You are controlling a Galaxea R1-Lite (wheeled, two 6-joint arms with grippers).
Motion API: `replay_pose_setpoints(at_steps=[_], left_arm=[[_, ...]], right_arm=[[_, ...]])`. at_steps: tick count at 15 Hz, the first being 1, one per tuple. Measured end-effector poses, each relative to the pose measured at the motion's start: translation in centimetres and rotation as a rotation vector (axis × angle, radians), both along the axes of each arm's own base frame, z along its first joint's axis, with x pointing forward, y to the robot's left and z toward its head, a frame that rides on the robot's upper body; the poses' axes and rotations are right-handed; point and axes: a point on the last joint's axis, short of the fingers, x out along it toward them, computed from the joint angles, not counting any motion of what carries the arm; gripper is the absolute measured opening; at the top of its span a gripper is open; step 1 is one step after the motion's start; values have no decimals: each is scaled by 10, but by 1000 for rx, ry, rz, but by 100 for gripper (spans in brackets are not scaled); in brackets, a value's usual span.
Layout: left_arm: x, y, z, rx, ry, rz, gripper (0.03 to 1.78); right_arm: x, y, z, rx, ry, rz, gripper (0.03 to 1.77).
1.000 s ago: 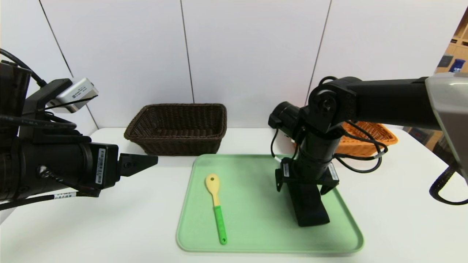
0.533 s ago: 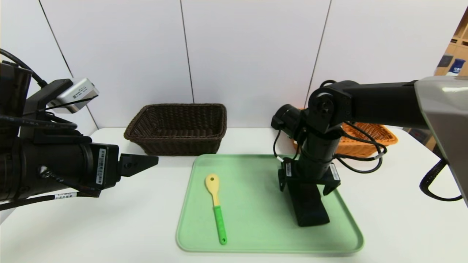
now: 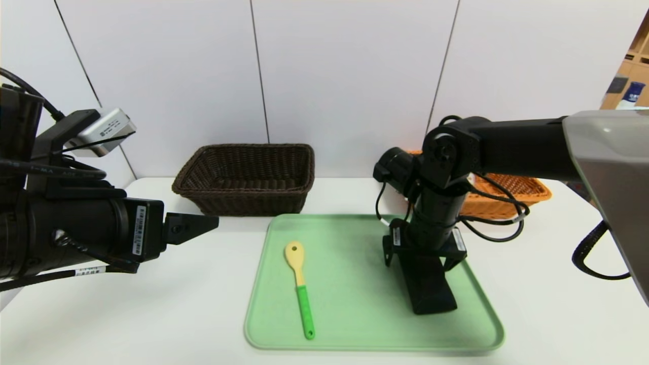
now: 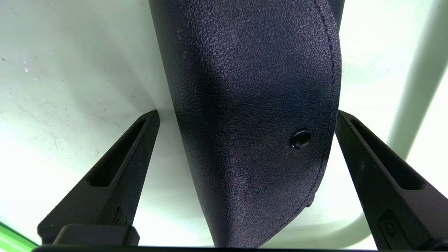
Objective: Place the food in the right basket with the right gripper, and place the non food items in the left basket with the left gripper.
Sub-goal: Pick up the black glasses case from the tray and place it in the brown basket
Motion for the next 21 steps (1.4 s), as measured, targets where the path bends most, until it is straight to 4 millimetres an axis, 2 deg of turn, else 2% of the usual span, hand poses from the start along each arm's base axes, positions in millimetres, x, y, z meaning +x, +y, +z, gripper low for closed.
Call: replay_pose_setpoints(at_steps=[2, 3, 6, 10, 13, 16, 21], left_arm=[[0, 0, 0, 0, 0, 1, 169], [0, 0, 0, 0, 2, 0, 169], [0, 0, -1, 2, 5, 0, 169], [0, 0, -2, 2, 5, 1, 169], [0, 1, -2, 2, 6, 2, 169], [-1, 1, -2, 2, 4, 4, 169], [-2, 2, -2, 5, 9, 3, 169]], right_arm=[[0, 0, -1, -2, 1, 1, 170], [0, 0, -1, -2, 1, 1, 159], [0, 0, -1, -2, 3, 0, 112], [0, 0, 0, -2, 3, 3, 76], [-4, 2, 6, 4, -9, 22, 70], [-17, 7, 21, 23, -35, 49, 49], [-52, 18, 68, 98, -146, 146, 47]])
